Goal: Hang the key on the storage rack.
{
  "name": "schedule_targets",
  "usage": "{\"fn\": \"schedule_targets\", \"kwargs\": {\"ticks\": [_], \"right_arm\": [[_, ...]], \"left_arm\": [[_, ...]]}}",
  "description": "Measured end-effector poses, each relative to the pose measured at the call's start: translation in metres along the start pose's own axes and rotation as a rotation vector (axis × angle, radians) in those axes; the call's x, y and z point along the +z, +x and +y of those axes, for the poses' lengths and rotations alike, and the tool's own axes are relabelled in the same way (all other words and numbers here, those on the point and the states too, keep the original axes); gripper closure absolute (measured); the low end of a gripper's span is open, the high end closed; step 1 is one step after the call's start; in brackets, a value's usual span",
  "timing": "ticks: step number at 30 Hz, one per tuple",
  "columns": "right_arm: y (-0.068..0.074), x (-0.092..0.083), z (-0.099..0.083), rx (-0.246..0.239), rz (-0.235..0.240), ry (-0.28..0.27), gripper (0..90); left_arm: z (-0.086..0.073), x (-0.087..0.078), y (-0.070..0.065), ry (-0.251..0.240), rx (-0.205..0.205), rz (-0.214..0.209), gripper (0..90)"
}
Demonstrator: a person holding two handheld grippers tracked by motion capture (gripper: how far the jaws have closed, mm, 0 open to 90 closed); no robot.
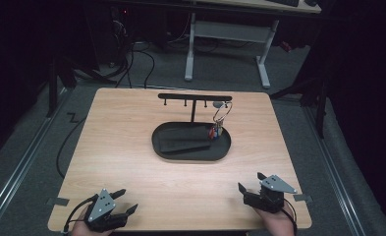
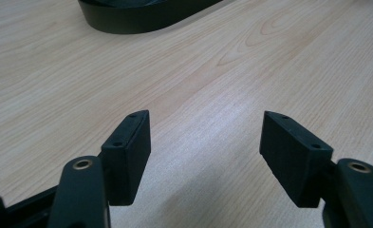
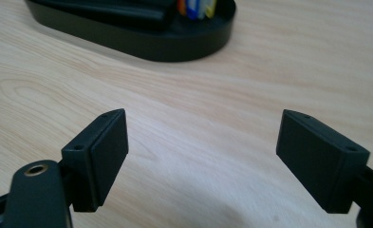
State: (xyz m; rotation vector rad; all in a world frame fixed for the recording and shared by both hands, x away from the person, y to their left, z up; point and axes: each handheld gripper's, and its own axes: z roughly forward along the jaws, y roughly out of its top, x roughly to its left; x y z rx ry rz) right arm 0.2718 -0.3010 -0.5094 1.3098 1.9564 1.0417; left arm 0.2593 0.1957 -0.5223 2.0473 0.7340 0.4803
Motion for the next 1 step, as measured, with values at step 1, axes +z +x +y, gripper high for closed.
{"fn": "schedule_targets", "kwargs": {"ticks": [1], "right_arm": [[-0.0027,0.0,-0.0027,0.014,-0.004,0.005,17.8]], "left_arm": [[0.0004,-0.0002,-0.0003,-0.001,0.004,0.002,35.1]]}}
